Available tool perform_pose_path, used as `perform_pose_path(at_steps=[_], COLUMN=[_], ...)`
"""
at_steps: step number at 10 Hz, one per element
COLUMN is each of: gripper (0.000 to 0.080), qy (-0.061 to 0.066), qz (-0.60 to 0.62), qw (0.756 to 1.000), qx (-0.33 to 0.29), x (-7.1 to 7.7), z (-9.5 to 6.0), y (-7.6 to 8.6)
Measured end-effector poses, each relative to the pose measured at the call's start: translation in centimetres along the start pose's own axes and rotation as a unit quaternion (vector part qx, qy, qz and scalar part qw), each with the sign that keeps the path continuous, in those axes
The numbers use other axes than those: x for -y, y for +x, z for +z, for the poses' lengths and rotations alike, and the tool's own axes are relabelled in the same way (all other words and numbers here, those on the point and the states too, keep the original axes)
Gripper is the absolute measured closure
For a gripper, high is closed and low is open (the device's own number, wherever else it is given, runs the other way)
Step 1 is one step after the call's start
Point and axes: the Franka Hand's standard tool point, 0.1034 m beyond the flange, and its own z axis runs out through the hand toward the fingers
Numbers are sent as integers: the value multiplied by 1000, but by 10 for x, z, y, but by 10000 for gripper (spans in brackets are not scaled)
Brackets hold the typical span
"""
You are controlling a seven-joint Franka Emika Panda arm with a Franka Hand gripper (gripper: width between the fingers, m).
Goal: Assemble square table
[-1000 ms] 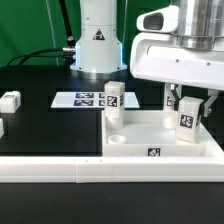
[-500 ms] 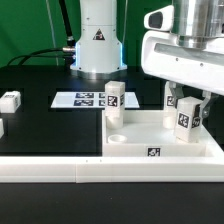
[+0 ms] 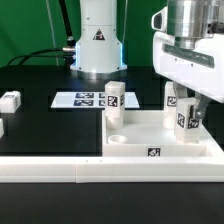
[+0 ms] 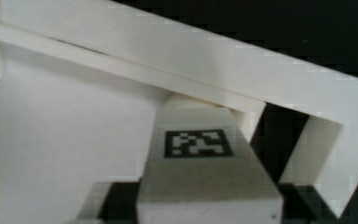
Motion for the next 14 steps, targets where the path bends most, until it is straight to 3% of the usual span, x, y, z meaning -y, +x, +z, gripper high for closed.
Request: perform_pose_path(at_steps=[1, 2, 3, 8, 14], gripper=[315, 315, 182, 150, 150], qy=[-3, -2, -1, 6, 6], qz=[-38, -55, -91, -334, -532], qw=[999, 998, 996, 942, 847], qx=[2, 2, 2, 0, -4], x=[-1, 0, 0, 3, 4], z=[-1, -1, -1, -3, -5], y=[0, 0, -1, -4, -1])
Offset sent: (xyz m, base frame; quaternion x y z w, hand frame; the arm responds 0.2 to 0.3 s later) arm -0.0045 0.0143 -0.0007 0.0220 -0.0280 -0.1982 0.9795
